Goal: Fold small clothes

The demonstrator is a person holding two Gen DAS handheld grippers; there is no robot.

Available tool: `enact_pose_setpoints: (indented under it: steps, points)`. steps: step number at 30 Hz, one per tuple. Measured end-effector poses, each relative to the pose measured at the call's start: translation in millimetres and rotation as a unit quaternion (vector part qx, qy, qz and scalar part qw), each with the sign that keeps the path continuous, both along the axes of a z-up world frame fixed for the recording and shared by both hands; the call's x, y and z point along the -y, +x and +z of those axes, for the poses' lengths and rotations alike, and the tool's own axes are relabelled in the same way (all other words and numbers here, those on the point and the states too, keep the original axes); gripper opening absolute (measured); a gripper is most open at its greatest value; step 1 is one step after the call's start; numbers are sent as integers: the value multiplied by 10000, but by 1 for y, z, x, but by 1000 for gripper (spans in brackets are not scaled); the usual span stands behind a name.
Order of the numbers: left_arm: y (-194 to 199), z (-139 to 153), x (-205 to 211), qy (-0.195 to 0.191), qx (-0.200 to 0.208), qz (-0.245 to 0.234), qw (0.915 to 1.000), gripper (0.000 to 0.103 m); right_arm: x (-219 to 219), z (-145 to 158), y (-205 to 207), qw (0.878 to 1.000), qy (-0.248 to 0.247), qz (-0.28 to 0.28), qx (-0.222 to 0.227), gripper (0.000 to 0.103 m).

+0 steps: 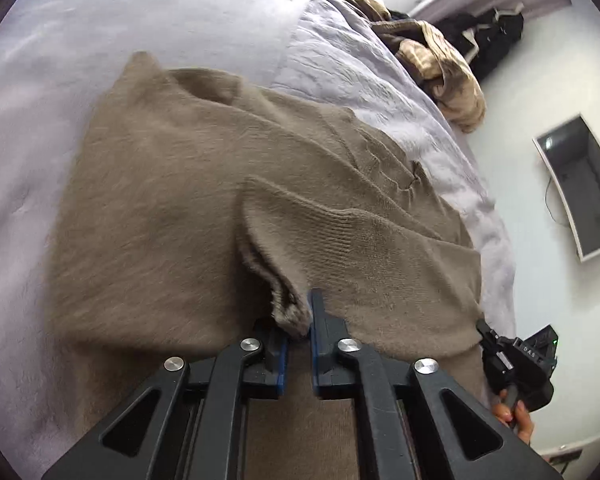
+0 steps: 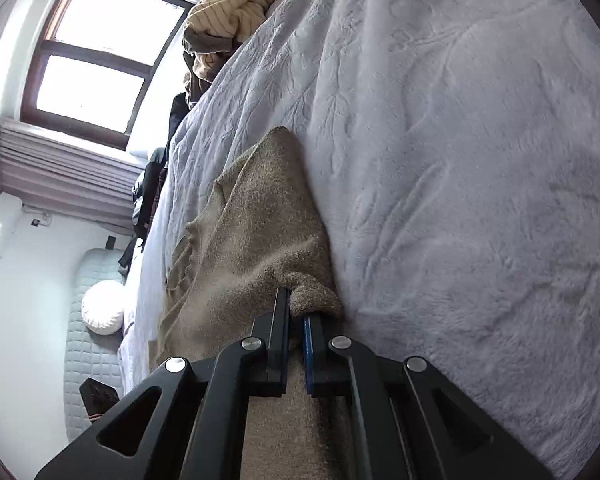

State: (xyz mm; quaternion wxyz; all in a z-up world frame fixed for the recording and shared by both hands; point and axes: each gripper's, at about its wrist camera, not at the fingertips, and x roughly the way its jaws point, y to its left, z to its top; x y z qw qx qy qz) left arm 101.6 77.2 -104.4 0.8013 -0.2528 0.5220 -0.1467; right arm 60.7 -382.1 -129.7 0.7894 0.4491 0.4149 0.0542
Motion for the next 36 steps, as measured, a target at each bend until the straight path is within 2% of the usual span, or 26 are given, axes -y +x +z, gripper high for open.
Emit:
enact_pose_setpoints:
  steps: [5,7,8,9,10,11,13,16,18,19,20,21,24,26,27,29,33,36]
  points:
    - [-14,16,-19,721,246,124,9970,15,2,6,-8,9997,47,187,-125,10]
    - [-17,23,-24,904,302,195,9953,15,-2,17,-16,9987,-156,455,-174,14]
    - [-17,26,-27,956,336,203,9946,15,-2,23,-20,9981,-239,551,-133,20]
    - [-18,31,-27,1014,412,188,9938,15,-1,32,-25,9974,-359,619,-41,22]
    - [-19,35,-29,1036,469,168,9934,15,3,41,-30,9969,-487,607,98,31]
    - [-18,39,-26,1073,550,129,9926,15,9,50,-32,9966,-609,506,236,45]
    - [-15,48,-14,1166,720,-27,9906,16,21,56,-29,9969,-648,267,348,55]
    - [-9,51,3,1274,760,-192,9888,16,29,40,-10,9991,-285,273,145,55]
    - [-3,49,16,1328,714,-278,9882,15,22,20,8,9988,-125,434,-190,54]
    - [-1,47,21,1364,687,-296,9878,15,15,15,15,9981,-125,540,-286,45]
    - [0,45,24,1390,656,-313,9876,15,7,14,19,9966,-141,734,-333,18]
    - [1,44,27,1415,627,-334,9874,15,3,16,21,9952,-244,871,-370,14]
    - [3,39,35,1634,614,-438,9837,15,-17,43,25,9810,-1484,1216,-302,15]
    - [6,29,39,1877,529,-517,9794,15,-21,47,28,9717,-1948,1276,-389,14]
    - [7,21,39,1981,442,-552,9776,15,-21,44,30,9693,-2038,1288,-473,14]
    - [4,10,35,1881,470,-614,9791,15,-20,33,30,9643,-2188,1361,-607,15]
    - [-2,14,26,1854,470,-639,9795,15,-14,32,18,9715,-2006,1123,-580,17]
    - [-8,22,18,2214,483,-556,9724,15,-8,44,5,9702,-2165,917,-590,18]
